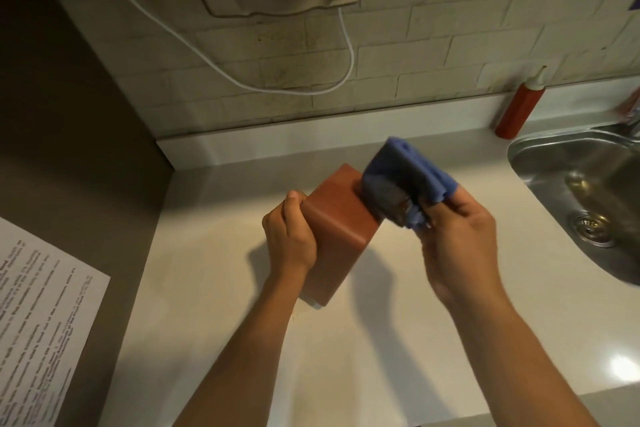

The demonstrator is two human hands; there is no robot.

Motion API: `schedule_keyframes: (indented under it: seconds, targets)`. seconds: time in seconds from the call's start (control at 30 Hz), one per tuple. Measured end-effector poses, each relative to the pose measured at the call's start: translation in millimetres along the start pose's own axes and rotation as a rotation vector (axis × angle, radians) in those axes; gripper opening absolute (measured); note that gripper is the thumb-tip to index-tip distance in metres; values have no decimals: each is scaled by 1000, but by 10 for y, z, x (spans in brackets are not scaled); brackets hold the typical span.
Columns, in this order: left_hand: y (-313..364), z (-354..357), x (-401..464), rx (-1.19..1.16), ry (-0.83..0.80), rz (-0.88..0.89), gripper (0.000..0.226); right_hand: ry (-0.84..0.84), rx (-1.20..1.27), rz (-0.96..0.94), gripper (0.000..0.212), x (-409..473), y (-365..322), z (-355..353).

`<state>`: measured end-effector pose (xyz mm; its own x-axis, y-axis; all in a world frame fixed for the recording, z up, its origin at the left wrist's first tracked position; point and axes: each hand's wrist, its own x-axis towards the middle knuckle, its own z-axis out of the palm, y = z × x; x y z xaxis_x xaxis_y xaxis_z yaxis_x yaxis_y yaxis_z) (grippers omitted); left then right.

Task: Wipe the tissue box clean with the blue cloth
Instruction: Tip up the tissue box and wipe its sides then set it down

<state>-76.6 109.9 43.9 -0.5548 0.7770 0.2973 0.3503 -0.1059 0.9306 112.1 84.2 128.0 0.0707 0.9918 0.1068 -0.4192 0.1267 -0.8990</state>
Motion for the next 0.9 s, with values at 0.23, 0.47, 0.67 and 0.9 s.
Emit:
schedule_keyframes:
  seconds: [0.23,0.47,0.67,0.9]
  targets:
    - [90,37,-52,47,-38,82,42,92,-278,-132,37,385,215,-236]
    - [113,22,-66,15,-93,58,47,-73,-452,-210,40,312,376,-184]
    - [166,109,2,54,-71,38,58,-96,-456,-212,45,138,303,-77]
    - [156,103,22,62,-34,143,53,-242,-272,-65,28,-156,90,91]
